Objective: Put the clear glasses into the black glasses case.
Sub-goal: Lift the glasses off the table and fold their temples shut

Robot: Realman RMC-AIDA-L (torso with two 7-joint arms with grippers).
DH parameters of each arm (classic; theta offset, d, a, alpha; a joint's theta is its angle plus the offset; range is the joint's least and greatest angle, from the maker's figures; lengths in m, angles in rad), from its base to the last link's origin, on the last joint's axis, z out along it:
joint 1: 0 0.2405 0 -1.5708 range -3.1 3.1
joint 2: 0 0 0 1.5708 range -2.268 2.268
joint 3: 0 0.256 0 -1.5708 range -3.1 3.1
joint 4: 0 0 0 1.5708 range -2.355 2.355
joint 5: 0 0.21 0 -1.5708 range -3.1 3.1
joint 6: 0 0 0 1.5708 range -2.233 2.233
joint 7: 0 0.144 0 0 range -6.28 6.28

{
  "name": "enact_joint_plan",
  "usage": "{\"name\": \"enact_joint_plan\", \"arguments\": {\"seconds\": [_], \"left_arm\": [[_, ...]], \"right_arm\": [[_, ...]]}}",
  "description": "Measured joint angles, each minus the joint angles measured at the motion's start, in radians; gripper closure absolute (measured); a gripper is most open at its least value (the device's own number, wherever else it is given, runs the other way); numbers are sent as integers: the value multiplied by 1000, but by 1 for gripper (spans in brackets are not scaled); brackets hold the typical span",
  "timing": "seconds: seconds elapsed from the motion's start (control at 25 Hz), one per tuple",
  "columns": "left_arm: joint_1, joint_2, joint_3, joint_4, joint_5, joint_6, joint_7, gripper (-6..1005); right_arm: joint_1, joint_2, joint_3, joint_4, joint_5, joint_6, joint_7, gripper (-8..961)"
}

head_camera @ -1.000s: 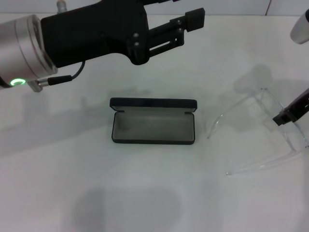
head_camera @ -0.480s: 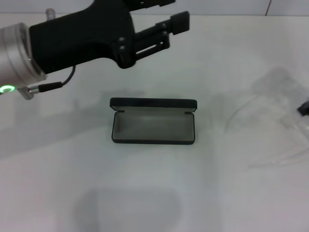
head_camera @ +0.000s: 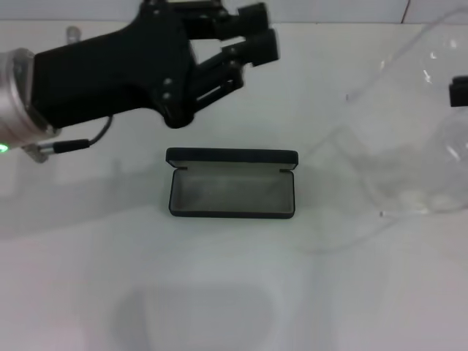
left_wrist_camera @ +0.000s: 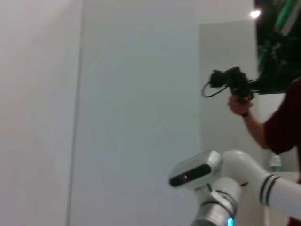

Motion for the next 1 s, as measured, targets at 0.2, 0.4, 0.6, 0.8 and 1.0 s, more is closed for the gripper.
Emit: {"name": "enact_joint_plan", "arguments": {"seconds": [0.2, 0.4, 0.6, 0.8, 1.0], "left_arm": [[-65, -3, 8, -61, -10, 43, -4, 757], [-99, -3, 12, -104, -15, 81, -13, 884], [-101, -3, 16, -107, -11, 85, -41, 885], [-110, -1, 17, -125, 12, 85, -53, 886], [-142, 3, 8, -189, 19, 85, -51, 886]], "right_arm": [[12, 3, -117, 122, 90, 20, -112, 843], [61, 1, -281, 241, 99, 132, -200, 843], [100, 4, -363, 273, 109, 195, -231, 843], [124, 3, -379, 274, 167, 200, -235, 843], [126, -2, -376, 266, 230, 185, -258, 843]]}}
